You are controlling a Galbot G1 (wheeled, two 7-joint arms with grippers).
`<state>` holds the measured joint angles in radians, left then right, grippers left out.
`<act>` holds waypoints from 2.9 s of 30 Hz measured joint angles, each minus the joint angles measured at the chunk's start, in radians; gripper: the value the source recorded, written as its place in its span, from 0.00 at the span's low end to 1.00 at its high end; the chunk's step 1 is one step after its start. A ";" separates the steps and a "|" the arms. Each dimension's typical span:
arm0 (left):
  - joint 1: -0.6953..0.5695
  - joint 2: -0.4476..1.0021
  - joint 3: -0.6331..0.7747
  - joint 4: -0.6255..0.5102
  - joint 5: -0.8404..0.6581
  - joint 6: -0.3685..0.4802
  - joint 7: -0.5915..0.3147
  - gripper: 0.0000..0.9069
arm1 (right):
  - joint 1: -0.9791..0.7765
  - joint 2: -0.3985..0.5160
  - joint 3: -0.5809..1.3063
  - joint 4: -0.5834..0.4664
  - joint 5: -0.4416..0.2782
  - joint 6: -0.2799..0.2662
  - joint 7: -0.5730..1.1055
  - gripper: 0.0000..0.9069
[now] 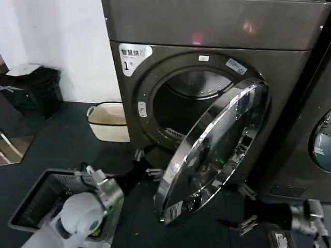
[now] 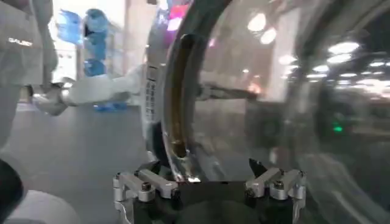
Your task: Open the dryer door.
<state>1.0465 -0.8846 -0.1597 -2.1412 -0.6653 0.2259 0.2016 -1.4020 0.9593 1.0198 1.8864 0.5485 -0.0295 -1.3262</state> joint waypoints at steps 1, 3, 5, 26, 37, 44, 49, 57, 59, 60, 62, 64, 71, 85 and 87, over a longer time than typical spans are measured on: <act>-0.004 -0.001 0.008 0.000 0.000 0.001 0.000 1.00 | -0.007 0.007 0.024 -0.004 -0.008 0.002 0.003 1.00; -0.012 -0.004 0.023 0.000 -0.001 0.002 0.002 1.00 | -0.019 0.019 0.066 -0.012 -0.018 0.007 0.005 1.00; -0.018 -0.006 0.038 0.000 -0.003 0.003 0.006 1.00 | -0.030 0.029 0.105 -0.019 -0.026 0.010 0.006 1.00; -0.081 0.034 0.203 -0.007 -0.014 -0.013 0.067 1.00 | -0.114 0.072 0.563 -0.070 0.054 -0.026 0.319 1.00; -0.180 0.026 0.355 0.035 -0.032 -0.043 0.093 1.00 | -0.143 0.094 0.716 -0.045 0.003 -0.054 0.666 1.00; -0.261 -0.004 0.449 0.078 -0.040 -0.048 0.103 1.00 | -0.165 0.085 0.808 -0.064 -0.021 -0.057 0.892 1.00; -0.329 -0.039 0.527 0.115 -0.068 -0.057 0.102 1.00 | -0.188 0.070 0.882 -0.089 -0.099 -0.053 1.005 1.00; -0.462 -0.120 0.655 0.211 -0.088 -0.072 0.104 1.00 | -0.219 0.047 0.986 -0.084 -0.142 -0.089 1.058 1.00; -0.496 -0.145 0.684 0.242 -0.092 -0.074 0.105 1.00 | -0.223 0.040 1.012 -0.087 -0.165 -0.097 1.063 1.00; -0.511 -0.157 0.695 0.255 -0.092 -0.075 0.105 1.00 | -0.225 0.037 1.024 -0.089 -0.180 -0.099 1.063 1.00; -0.539 -0.182 0.716 0.281 -0.092 -0.075 0.105 1.00 | -0.229 0.030 1.054 -0.093 -0.208 -0.099 1.069 1.00; -0.564 -0.205 0.732 0.305 -0.092 -0.077 0.104 1.00 | -0.230 0.026 1.076 -0.094 -0.228 -0.099 1.077 1.00; -0.644 -0.288 0.792 0.383 -0.086 -0.100 0.122 1.00 | -0.234 0.023 1.134 -0.089 -0.263 -0.105 1.081 1.00; -0.716 -0.453 0.854 0.516 -0.050 -0.130 0.128 1.00 | -0.246 0.008 1.228 -0.100 -0.345 -0.088 1.130 1.00; -0.723 -0.474 0.860 0.535 -0.046 -0.131 0.128 1.00 | -0.250 0.000 1.246 -0.104 -0.358 -0.086 1.134 1.00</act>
<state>0.3234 -1.3590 0.7001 -1.6058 -0.7118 0.0946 0.3300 -1.6517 0.9596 2.2655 1.7827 0.1905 -0.1152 -0.1918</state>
